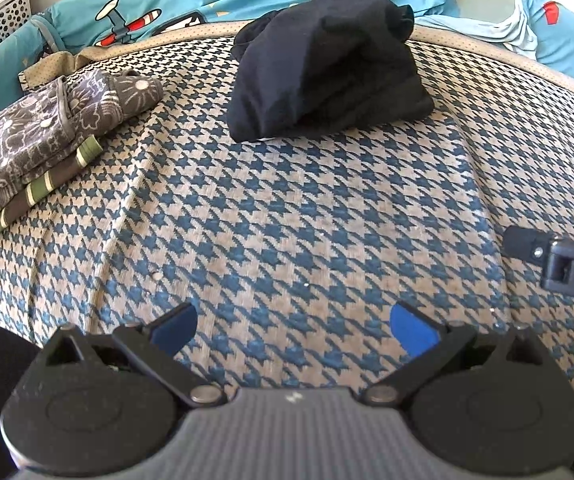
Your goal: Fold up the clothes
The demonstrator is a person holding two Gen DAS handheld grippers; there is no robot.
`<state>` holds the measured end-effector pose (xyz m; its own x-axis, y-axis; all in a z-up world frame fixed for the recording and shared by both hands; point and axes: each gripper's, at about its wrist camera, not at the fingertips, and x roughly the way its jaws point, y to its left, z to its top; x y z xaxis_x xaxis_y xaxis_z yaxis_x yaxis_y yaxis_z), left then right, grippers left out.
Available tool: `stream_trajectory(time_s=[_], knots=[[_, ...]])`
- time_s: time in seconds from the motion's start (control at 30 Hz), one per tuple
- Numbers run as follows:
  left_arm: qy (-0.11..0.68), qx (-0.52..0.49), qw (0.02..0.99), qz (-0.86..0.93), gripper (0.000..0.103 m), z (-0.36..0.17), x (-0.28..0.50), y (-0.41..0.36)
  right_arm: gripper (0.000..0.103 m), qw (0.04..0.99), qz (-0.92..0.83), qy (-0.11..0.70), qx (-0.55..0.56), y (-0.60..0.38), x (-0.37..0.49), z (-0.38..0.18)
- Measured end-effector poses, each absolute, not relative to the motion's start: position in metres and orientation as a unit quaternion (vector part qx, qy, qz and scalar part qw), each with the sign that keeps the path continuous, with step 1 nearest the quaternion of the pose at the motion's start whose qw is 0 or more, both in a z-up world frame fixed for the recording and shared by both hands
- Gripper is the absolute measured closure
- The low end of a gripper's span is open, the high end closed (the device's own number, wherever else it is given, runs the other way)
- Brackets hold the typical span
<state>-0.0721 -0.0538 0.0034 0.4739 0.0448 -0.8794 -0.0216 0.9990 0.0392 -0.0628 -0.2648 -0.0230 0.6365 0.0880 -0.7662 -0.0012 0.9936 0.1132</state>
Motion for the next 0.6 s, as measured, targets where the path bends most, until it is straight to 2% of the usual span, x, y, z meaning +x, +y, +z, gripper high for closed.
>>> stream_trajectory(time_s=[0.6], knots=[[0.516, 0.015, 0.856, 0.012, 0.000, 0.005, -0.076, -0.066, 0.000, 0.898, 0.021, 0.437, 0.044, -0.271, -0.068, -0.028]])
